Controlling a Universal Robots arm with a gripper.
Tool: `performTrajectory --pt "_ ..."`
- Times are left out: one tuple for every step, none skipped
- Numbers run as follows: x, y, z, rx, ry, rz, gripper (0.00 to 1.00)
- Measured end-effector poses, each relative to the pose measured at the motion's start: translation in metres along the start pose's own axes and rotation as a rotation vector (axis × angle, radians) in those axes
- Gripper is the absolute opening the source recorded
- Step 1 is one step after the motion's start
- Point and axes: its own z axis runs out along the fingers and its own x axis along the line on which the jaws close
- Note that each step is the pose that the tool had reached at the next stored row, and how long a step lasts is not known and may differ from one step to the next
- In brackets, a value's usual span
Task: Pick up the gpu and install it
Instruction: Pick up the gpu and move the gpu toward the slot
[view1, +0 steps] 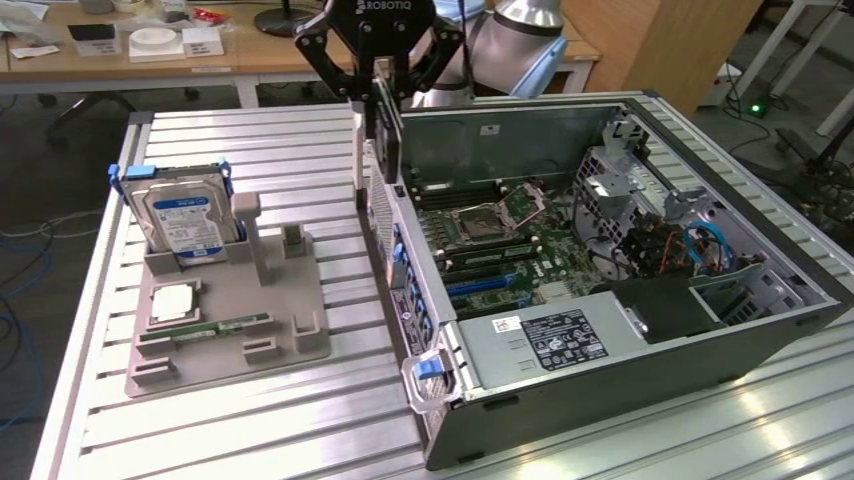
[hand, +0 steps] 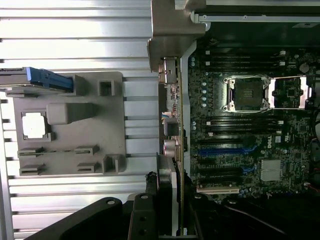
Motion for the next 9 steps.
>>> performTrajectory --pt "-0.001 0.0 0.0 0.0001 0.0 0.0 0.28" --pt "-0.002 0.0001 0.0001 0.0 0.0 0.0 0.28" --pt "-0.003 0.0001 0.0001 0.0001 0.0 0.0 0.28" --pt "-0.004 0.0002 0.0001 0.0 0.0 0.0 0.28" --pt "-0.0052 0.0002 0.0002 0.0 0.0 0.0 0.28" --pt "-0.0063 0.0002 0.0002 0.0001 0.0 0.0 0.28" --pt "-0.0074 0.0003 0.0003 0.0 -0.0001 0.0 0.28" --pt "-0.0087 0.0003 0.0003 0.0 0.0 0.0 0.28" --pt "-0.01 0.0004 0.0003 0.0 0.0 0.0 0.28"
